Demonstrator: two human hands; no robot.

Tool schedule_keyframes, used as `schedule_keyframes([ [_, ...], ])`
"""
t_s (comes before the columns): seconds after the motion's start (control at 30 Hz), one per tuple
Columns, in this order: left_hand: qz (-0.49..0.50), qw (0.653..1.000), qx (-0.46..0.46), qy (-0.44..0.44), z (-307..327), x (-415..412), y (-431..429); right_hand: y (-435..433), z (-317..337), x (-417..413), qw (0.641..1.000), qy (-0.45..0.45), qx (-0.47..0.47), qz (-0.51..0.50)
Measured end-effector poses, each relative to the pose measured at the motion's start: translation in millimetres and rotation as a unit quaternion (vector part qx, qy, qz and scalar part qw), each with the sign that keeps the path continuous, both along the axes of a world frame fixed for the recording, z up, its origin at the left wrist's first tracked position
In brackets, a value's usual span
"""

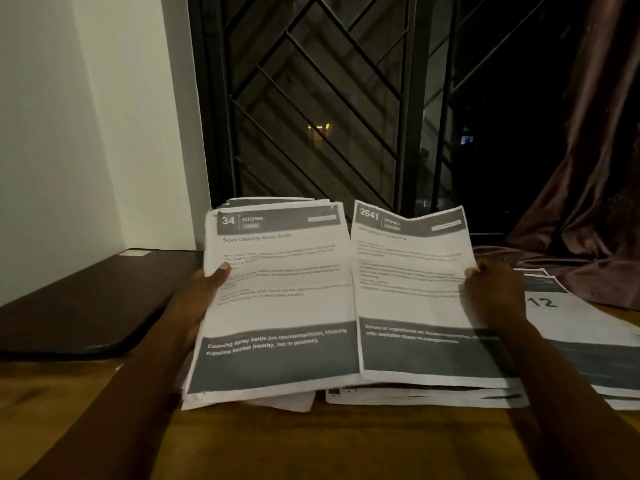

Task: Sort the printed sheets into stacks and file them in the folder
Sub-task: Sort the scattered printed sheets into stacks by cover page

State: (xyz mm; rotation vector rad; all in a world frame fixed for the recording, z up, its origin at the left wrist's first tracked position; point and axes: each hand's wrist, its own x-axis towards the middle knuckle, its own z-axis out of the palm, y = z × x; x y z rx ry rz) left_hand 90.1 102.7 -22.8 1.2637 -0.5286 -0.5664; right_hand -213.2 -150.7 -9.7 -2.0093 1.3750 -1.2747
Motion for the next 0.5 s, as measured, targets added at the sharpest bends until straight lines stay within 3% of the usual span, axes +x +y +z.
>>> schedule_keyframes([
  [0.3, 0.007, 0.994, -0.058, 0.094, 3.5, 28.9, 25.9, 0.5, -24.0, 26.6, 0.991, 0.111, 0.067, 0.044],
  [0.37, 0.005, 0.995, -0.058, 0.078, 4.3, 27.0, 22.7, 4.1, -23.9, 29.8, 0.987, 0.138, 0.065, 0.049],
  [0.43, 0.011, 0.998, -0.039, 0.039, 5.7, 19.0, 15.4, 6.2, -21.3, 32.2, 0.987, 0.161, 0.005, 0.028],
  [0.5, 0.011, 1.0, -0.002, -0.011, 3.0, 10.4, 2.3, 14.0, -13.7, 35.4, 0.994, 0.099, -0.029, 0.043],
])
